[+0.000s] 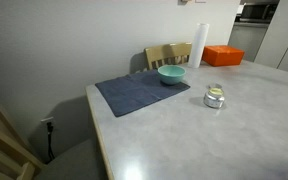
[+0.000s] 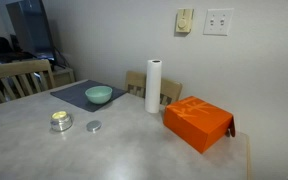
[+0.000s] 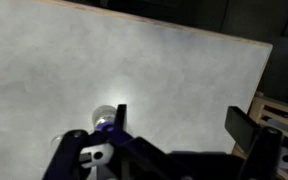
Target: Put the lid on the silver container
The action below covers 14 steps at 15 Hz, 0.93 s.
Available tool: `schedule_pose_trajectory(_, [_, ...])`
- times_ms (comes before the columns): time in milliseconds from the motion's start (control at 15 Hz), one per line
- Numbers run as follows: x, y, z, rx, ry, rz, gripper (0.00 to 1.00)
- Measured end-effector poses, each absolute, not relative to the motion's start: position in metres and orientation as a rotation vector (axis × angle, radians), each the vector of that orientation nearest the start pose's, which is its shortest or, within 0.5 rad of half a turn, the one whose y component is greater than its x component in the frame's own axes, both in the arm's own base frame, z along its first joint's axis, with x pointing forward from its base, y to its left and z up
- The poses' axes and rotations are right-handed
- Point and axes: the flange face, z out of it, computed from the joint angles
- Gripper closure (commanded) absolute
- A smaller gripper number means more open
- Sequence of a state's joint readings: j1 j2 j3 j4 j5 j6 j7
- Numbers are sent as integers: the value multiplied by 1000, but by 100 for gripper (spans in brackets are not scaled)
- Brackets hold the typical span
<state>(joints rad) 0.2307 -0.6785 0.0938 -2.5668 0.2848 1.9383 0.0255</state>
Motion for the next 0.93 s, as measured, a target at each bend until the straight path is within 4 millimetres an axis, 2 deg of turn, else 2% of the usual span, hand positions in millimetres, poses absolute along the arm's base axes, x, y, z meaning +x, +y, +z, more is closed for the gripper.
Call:
schedule_pose_trajectory(200, [327, 132, 488, -2914, -268, -30, 0])
schedule_pose_trajectory(400, [335, 125, 494, -2891, -262, -107, 0])
schedule_pose_trajectory(667, [352, 99, 499, -2812, -200, -200, 0])
schedule_pose_trajectory(933, [366, 76, 491, -2752, -113, -202, 0])
